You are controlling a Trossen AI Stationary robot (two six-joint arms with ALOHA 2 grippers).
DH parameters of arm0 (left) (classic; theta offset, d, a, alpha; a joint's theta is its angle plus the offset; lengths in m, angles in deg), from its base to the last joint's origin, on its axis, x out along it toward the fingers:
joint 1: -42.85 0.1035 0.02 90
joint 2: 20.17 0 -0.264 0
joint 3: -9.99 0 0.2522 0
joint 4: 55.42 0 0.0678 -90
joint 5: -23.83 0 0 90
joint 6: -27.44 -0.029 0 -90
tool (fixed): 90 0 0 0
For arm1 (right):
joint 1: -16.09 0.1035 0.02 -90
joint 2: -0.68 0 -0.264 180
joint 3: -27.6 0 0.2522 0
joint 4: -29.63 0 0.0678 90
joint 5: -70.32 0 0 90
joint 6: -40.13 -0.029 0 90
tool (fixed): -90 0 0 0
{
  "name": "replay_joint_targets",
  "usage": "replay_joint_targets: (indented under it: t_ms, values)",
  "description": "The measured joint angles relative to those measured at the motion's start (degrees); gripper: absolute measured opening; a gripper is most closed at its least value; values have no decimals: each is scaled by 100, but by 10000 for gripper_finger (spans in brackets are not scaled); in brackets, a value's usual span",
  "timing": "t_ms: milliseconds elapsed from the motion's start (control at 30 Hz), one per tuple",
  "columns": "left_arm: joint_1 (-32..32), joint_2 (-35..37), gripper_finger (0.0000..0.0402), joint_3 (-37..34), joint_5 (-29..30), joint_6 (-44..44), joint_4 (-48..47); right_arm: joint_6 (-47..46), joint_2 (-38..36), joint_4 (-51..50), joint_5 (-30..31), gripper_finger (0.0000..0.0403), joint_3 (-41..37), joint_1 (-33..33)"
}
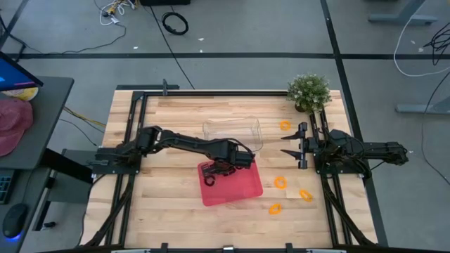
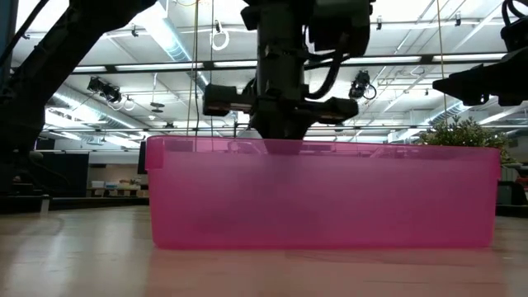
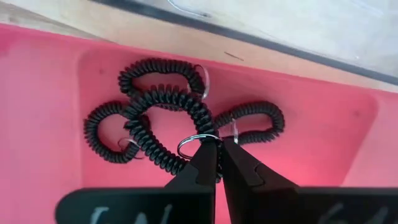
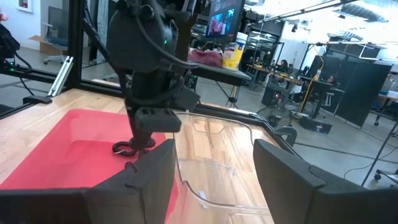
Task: Sort spring keychains
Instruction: Put the black spring keychain into the red bin
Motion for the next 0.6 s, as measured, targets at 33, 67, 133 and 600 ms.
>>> replay_joint_targets:
  t_ms: [33, 67, 133, 600]
  values:
    - [-5, -34, 8, 7, -4, -2, 98, 0, 0, 0, 0, 222, 2, 0]
    - [-23, -57, 8, 14, -17, -2, 169, 0, 0, -1, 2, 222, 1, -1]
    - [-24, -83, 8, 2, -95, -2, 153, 0, 0, 0, 1, 222, 1, -1]
    - [-33, -356, 8, 1, -206, -17, 289, 0, 0, 4, 2, 222, 0, -1]
